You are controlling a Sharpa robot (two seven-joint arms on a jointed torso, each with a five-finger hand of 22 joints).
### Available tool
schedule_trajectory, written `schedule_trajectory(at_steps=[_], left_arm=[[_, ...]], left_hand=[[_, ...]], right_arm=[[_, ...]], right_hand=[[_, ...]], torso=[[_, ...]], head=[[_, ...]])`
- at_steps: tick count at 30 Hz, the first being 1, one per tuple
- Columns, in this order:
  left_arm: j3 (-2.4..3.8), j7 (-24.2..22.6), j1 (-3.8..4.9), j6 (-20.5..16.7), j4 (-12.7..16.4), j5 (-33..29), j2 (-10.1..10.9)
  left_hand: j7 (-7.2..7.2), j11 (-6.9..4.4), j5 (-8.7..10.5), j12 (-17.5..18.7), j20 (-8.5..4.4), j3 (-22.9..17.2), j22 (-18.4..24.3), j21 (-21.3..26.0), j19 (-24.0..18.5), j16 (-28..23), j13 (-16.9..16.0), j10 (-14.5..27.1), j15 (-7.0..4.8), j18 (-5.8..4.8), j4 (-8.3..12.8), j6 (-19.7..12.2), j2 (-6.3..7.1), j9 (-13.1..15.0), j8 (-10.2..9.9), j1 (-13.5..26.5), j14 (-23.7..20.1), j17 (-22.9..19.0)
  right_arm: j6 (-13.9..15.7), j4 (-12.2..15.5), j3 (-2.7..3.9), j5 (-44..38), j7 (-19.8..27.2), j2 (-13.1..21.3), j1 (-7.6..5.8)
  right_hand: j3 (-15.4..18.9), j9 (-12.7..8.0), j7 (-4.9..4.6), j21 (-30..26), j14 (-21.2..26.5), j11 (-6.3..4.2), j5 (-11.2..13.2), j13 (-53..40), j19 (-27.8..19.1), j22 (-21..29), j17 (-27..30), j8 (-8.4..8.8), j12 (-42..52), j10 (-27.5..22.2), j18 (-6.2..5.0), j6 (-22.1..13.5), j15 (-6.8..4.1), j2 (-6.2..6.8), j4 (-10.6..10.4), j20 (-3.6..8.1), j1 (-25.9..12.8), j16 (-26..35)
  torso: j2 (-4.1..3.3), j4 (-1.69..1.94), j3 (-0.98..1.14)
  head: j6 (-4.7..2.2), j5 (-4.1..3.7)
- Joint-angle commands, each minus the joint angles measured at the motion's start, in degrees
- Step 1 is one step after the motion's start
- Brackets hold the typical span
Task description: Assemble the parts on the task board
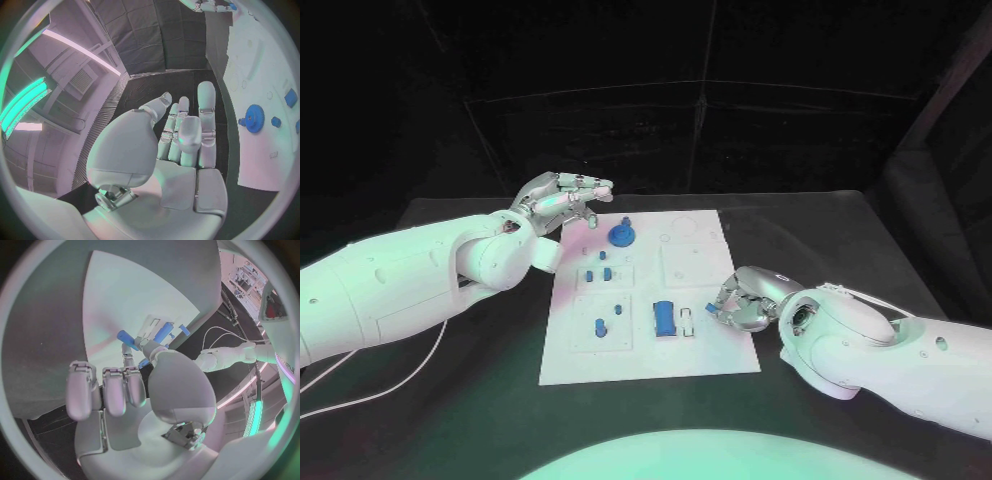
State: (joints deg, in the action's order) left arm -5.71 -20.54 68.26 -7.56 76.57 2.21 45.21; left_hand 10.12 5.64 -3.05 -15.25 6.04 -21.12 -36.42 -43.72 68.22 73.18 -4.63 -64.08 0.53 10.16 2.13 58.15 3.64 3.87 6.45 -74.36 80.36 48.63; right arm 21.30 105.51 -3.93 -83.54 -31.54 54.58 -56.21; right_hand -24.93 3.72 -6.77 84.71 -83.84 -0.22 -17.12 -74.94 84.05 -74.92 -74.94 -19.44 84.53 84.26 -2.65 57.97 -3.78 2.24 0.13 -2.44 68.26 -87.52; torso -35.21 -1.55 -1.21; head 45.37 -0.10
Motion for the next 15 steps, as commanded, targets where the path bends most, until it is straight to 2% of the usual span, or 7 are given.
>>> schedule_trajectory(at_steps=[1,6,11,15], left_arm=[[0.01,-0.15,0.05,0.84,0.04,-0.04,-0.06],[0.01,-0.06,0.05,0.91,0.09,-0.04,-0.07],[0.01,0.04,0.06,1.00,0.14,-0.04,-0.03],[0.01,0.05,0.06,1.05,0.17,-0.04,-0.06]], left_hand=[[-0.05,-0.07,0.02,-0.40,0.44,-0.03,0.08,0.23,-0.13,-0.17,-0.08,0.36,0.11,0.33,-0.28,-0.38,0.02,0.02,0.29,0.43,-0.24,-0.05],[-0.05,-0.07,0.02,-0.40,0.44,-0.03,0.08,0.23,-0.13,-0.17,-0.08,0.36,0.11,0.33,-0.28,-0.38,0.02,0.02,0.29,0.43,-0.24,-0.05],[-0.05,-0.07,0.02,-0.40,0.44,-0.03,0.08,0.23,-0.13,-0.17,-0.08,0.36,0.11,0.33,-0.28,-0.38,0.02,0.02,0.29,0.43,-0.24,-0.05],[-0.03,-0.04,0.02,-0.50,0.45,0.01,0.10,0.29,-0.12,-0.20,-0.08,0.47,0.13,0.33,-0.39,-0.45,-0.03,0.02,0.34,0.56,-0.27,-0.13]], right_arm=[[4.21,0.25,0.01,2.65,1.91,-0.45,-0.10],[4.22,-0.22,0.02,4.06,1.94,-1.55,-0.11],[1.14,-1.11,0.02,6.80,0.78,-2.58,-0.12],[-0.65,-1.81,0.02,8.11,-0.21,-3.63,-0.13]], right_hand=[[-0.55,1.18,2.26,0.19,-5.23,0.17,0.03,-10.53,3.68,-6.92,-10.79,0.24,0.19,2.55,0.84,2.99,-0.11,0.59,0.12,0.18,-0.04,-0.15],[-0.83,1.24,2.24,0.14,-5.21,0.18,-0.03,-10.41,3.65,-6.86,-10.70,0.35,0.04,2.46,0.83,3.01,-0.11,0.96,0.25,0.18,-0.16,-0.09],[-1.03,1.45,2.27,0.17,-5.23,0.18,0.80,-10.36,3.65,-6.92,-10.77,0.42,-0.03,2.43,0.84,3.39,-0.08,1.71,0.10,0.16,-1.00,-0.13],[-0.85,1.76,2.53,0.23,-5.25,0.02,1.33,-10.27,3.67,-7.02,-10.88,0.22,-0.14,2.38,0.86,4.06,-0.17,2.42,0.17,0.20,-1.50,-0.18]], torso=[[-0.04,-0.15,-0.01],[-0.02,-0.10,0.00],[-0.04,-0.05,-0.02],[-0.02,-0.18,-0.01]], head=[[0.09,0.34],[0.10,0.48],[0.27,0.63],[0.25,0.67]])
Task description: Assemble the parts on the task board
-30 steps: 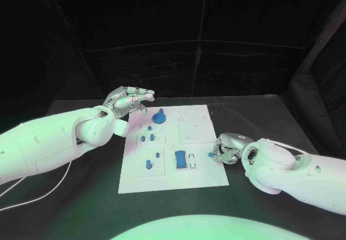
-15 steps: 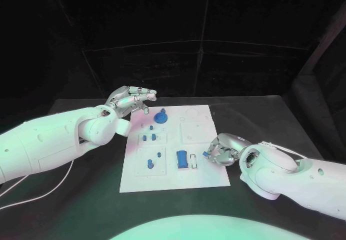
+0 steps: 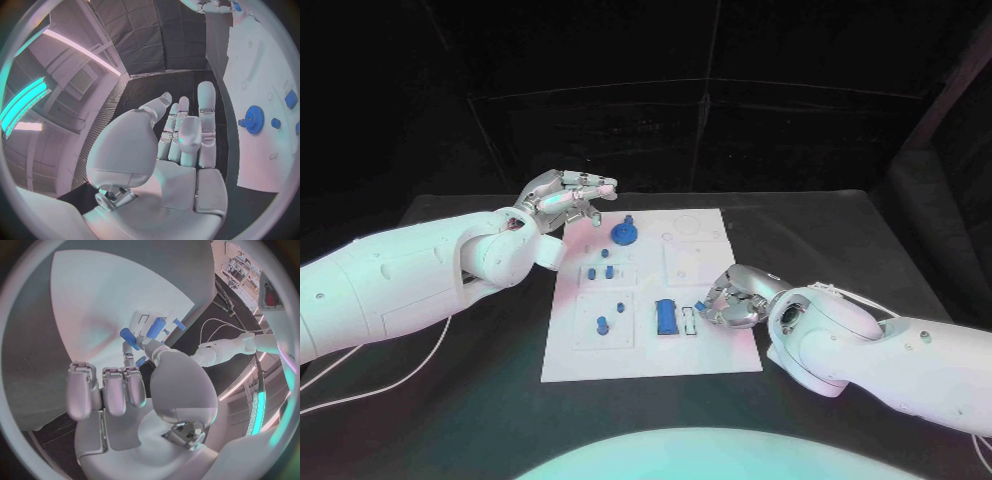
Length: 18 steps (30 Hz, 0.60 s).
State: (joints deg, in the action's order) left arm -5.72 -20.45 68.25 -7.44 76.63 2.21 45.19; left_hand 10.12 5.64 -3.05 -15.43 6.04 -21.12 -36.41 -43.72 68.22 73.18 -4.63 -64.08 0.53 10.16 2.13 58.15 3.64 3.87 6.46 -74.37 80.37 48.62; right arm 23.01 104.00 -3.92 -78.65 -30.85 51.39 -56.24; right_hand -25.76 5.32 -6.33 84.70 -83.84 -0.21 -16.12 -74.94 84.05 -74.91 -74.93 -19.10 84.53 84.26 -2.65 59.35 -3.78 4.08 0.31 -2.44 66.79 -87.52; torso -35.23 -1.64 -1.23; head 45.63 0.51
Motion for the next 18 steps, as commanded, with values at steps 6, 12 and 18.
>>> schedule_trajectory(at_steps=[6,12,18], left_arm=[[0.01,-0.12,0.07,0.87,0.20,-0.03,-0.11],[0.01,-0.24,0.07,0.83,0.31,-0.03,-0.13],[0.01,-0.26,0.07,0.90,0.40,-0.03,-0.15]], left_hand=[[-0.03,-0.03,0.02,-0.34,0.45,0.00,0.09,0.29,-0.12,-0.19,-0.08,0.48,0.13,0.33,-0.41,-0.46,-0.04,0.02,0.34,0.57,-0.27,-0.12],[-0.03,-0.04,0.01,-0.35,0.45,-0.02,0.10,0.30,-0.12,-0.21,-0.09,0.49,0.13,0.33,-0.41,-0.46,-0.08,0.02,0.35,0.56,-0.28,-0.16],[-0.06,-0.08,-0.01,-0.48,0.45,-0.34,0.12,0.36,-0.10,-0.21,-0.09,0.60,0.12,0.34,-0.47,-0.50,-0.55,0.03,0.45,0.39,-0.31,-0.20]], right_arm=[[-3.48,-1.51,0.01,4.51,-2.14,-1.96,-0.12],[-5.09,-2.06,0.01,5.12,-2.55,-3.08,-0.13],[-4.62,-2.47,0.02,4.83,-2.77,-3.76,-0.14]], right_hand=[[1.18,1.21,3.08,0.30,-5.29,-0.76,0.23,-10.16,3.70,-7.16,-11.06,-1.39,-0.29,2.36,0.86,4.66,-0.75,1.11,-0.64,0.62,-1.50,-0.26],[2.52,1.99,3.52,1.04,-5.56,-1.16,-0.11,-10.18,4.05,-8.33,-12.29,-2.08,-0.27,2.48,1.13,5.18,-1.11,0.92,-1.42,0.98,-2.53,-0.93],[3.15,2.30,3.61,1.11,-5.59,-1.25,-0.23,-10.05,4.08,-8.43,-12.44,-2.26,-0.42,2.45,1.15,5.20,-1.20,0.72,-1.72,1.09,-2.85,-1.02]], torso=[[-0.05,-0.22,0.05],[-0.05,-0.11,0.08],[-0.04,-0.11,0.11]], head=[[0.13,0.18],[0.23,0.12],[0.29,0.24]])
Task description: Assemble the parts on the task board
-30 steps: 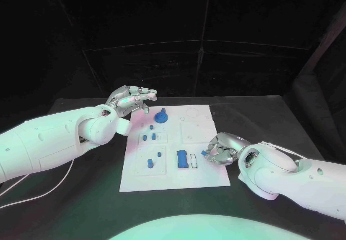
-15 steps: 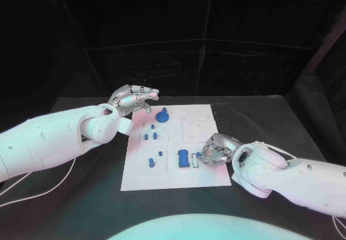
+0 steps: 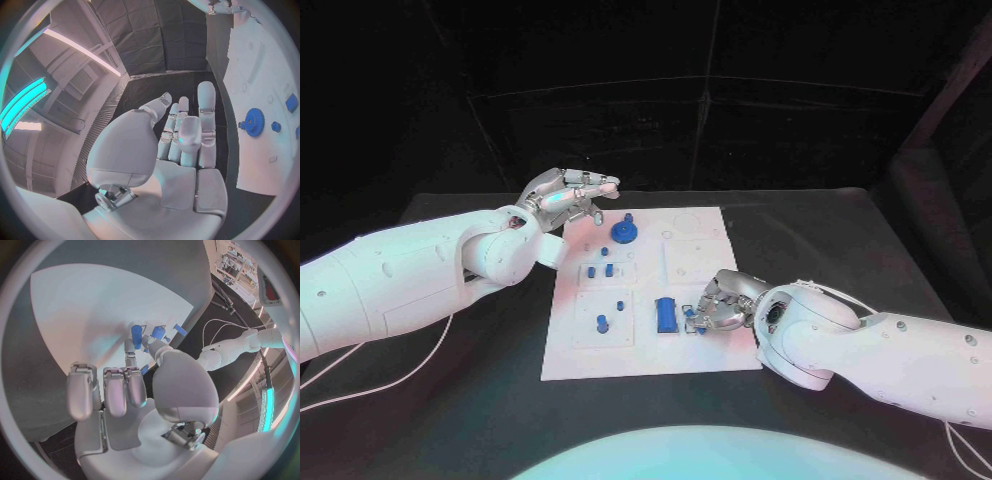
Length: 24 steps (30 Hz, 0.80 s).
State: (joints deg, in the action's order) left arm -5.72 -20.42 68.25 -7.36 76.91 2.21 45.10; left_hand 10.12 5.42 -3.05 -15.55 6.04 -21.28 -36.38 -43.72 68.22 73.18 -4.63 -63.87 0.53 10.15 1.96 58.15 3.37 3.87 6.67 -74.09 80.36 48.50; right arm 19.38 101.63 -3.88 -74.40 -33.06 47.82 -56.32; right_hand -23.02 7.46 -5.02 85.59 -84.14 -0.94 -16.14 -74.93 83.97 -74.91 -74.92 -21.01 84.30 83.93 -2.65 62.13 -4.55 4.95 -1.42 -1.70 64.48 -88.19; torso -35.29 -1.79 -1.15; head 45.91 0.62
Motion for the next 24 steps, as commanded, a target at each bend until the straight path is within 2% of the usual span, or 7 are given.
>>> schedule_trajectory(at_steps=[1,10,24], left_arm=[[0.01,-0.28,0.07,0.83,0.10,-0.03,-0.08],[0.02,0.06,0.07,1.09,0.04,-0.03,-0.21],[0.02,0.19,0.07,1.26,0.02,-0.03,-0.26]], left_hand=[[-0.07,0.13,-0.01,-0.38,0.45,-0.23,0.09,0.37,-0.10,-0.21,-0.09,0.41,0.11,0.35,-0.29,-0.51,-0.34,0.03,0.24,0.07,-0.31,-0.07],[-0.07,0.13,-0.01,-0.43,0.44,-0.41,0.09,0.40,-0.09,-0.23,-0.08,0.49,0.10,0.35,-0.26,-0.56,-0.50,0.02,0.27,-0.05,-0.33,-0.13],[-0.07,0.13,-0.01,-0.43,0.44,-0.41,0.09,0.40,-0.09,-0.23,-0.08,0.49,0.10,0.35,-0.26,-0.56,-0.50,0.02,0.27,-0.05,-0.33,-0.13]], right_arm=[[-0.81,-0.11,-0.03,0.24,-0.59,-0.35,-0.05],[0.60,-0.36,-0.02,-2.51,-0.67,-1.08,-0.06],[0.75,-1.08,0.00,-4.07,-0.74,-1.77,-0.06]], right_hand=[[0.58,0.22,2.30,0.24,-5.28,-0.53,-0.23,-10.03,4.17,-8.46,-12.42,-0.39,-0.23,2.77,1.16,2.40,-0.44,-0.19,-0.08,0.37,-0.65,-0.33],[2.31,1.48,2.90,0.08,-5.19,-0.97,-0.07,-9.97,4.10,-8.24,-12.08,-1.60,-0.36,2.75,1.11,3.15,-0.78,-0.44,-0.66,0.66,-1.00,-0.12],[2.94,2.02,3.07,0.00,-5.16,-1.13,0.13,-9.91,4.06,-8.13,-11.97,-2.13,-0.46,2.71,1.08,3.25,-0.92,-0.51,-0.94,0.81,-1.15,-0.05]], torso=[[0.03,0.04,0.05],[0.02,0.04,0.02],[0.05,0.02,0.02]], head=[[0.01,0.17],[-0.05,0.16],[0.06,0.12]])
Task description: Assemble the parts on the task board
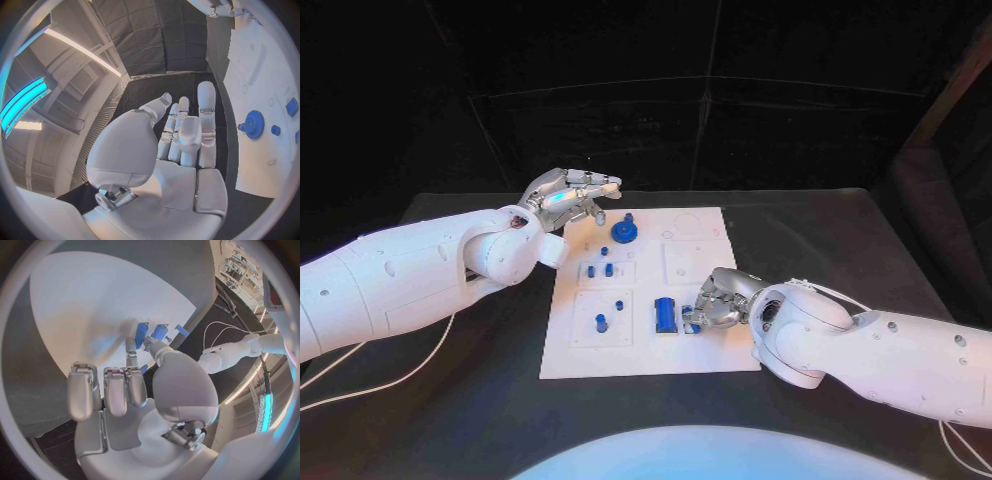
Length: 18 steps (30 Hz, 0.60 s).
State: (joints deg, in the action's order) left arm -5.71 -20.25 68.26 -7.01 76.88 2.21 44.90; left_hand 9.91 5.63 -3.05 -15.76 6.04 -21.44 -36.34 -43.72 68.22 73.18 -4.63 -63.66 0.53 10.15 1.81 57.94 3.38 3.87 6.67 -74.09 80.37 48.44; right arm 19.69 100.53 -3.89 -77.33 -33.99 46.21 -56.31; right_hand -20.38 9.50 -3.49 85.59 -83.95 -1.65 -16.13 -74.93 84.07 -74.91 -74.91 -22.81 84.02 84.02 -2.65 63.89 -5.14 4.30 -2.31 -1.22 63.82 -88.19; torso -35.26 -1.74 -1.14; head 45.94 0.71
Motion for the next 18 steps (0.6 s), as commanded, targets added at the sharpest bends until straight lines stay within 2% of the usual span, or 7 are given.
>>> schedule_trajectory(at_steps=[1,6,13,18], left_arm=[[0.02,0.02,0.07,0.92,0.05,-0.03,-0.05],[0.02,0.06,0.07,0.97,0.03,-0.03,-0.07],[0.02,0.12,0.07,0.98,0.03,-0.03,-0.06],[0.02,0.18,0.07,1.02,0.02,-0.03,-0.05]], left_hand=[[0.14,-0.08,-0.01,-0.23,0.44,-0.25,0.05,0.40,-0.09,-0.23,-0.08,0.27,0.10,0.35,-0.10,-0.35,-0.50,0.03,0.27,-0.05,-0.33,-0.07],[0.14,-0.08,-0.01,-0.23,0.44,-0.25,0.05,0.40,-0.09,-0.23,-0.08,0.27,0.10,0.35,-0.10,-0.35,-0.50,0.03,0.27,-0.05,-0.33,-0.07],[0.14,-0.08,-0.01,-0.23,0.44,-0.25,0.05,0.40,-0.09,-0.23,-0.08,0.27,0.10,0.35,-0.10,-0.35,-0.50,0.03,0.27,-0.05,-0.33,-0.07],[0.14,-0.08,-0.01,-0.23,0.44,-0.25,0.05,0.40,-0.09,-0.23,-0.08,0.27,0.10,0.35,-0.10,-0.35,-0.50,0.03,0.27,-0.05,-0.33,-0.07]], right_arm=[[0.43,0.01,0.01,-1.16,0.19,-0.17,-0.07],[0.36,-0.06,0.01,-1.42,0.18,-0.29,-0.07],[0.29,-0.19,0.01,-1.85,0.12,-0.26,-0.08],[0.41,-0.12,0.01,-2.20,0.10,-0.04,-0.08]], right_hand=[[0.35,0.04,1.54,0.00,-5.35,-0.43,0.14,-9.91,3.96,-8.13,-11.98,-0.38,-0.18,2.62,1.08,1.48,-0.33,0.14,-0.08,0.34,-0.50,-0.05],[1.89,0.79,1.61,0.01,-5.36,-0.53,0.94,-9.93,3.97,-8.16,-12.03,-1.09,-0.20,2.64,1.09,1.44,-0.42,0.35,-1.13,0.46,-1.60,-0.06],[8.31,2.15,1.47,-0.13,-5.32,-0.41,2.97,-9.83,3.92,-8.02,-11.86,-2.05,-0.40,2.58,1.06,0.79,-0.37,1.23,-4.86,0.50,-5.27,0.08],[11.03,2.79,1.55,-0.20,-5.29,-0.45,4.69,-9.77,3.89,-7.94,-11.74,-2.39,-0.52,2.52,1.04,0.37,-0.42,0.71,-6.31,0.53,-5.00,0.17]], torso=[[0.02,-0.03,0.01],[0.01,-0.07,-0.02],[0.06,-0.05,-0.01],[0.03,-0.03,0.01]], head=[[0.02,0.03],[0.04,0.01],[0.00,-0.08],[0.00,-0.12]])
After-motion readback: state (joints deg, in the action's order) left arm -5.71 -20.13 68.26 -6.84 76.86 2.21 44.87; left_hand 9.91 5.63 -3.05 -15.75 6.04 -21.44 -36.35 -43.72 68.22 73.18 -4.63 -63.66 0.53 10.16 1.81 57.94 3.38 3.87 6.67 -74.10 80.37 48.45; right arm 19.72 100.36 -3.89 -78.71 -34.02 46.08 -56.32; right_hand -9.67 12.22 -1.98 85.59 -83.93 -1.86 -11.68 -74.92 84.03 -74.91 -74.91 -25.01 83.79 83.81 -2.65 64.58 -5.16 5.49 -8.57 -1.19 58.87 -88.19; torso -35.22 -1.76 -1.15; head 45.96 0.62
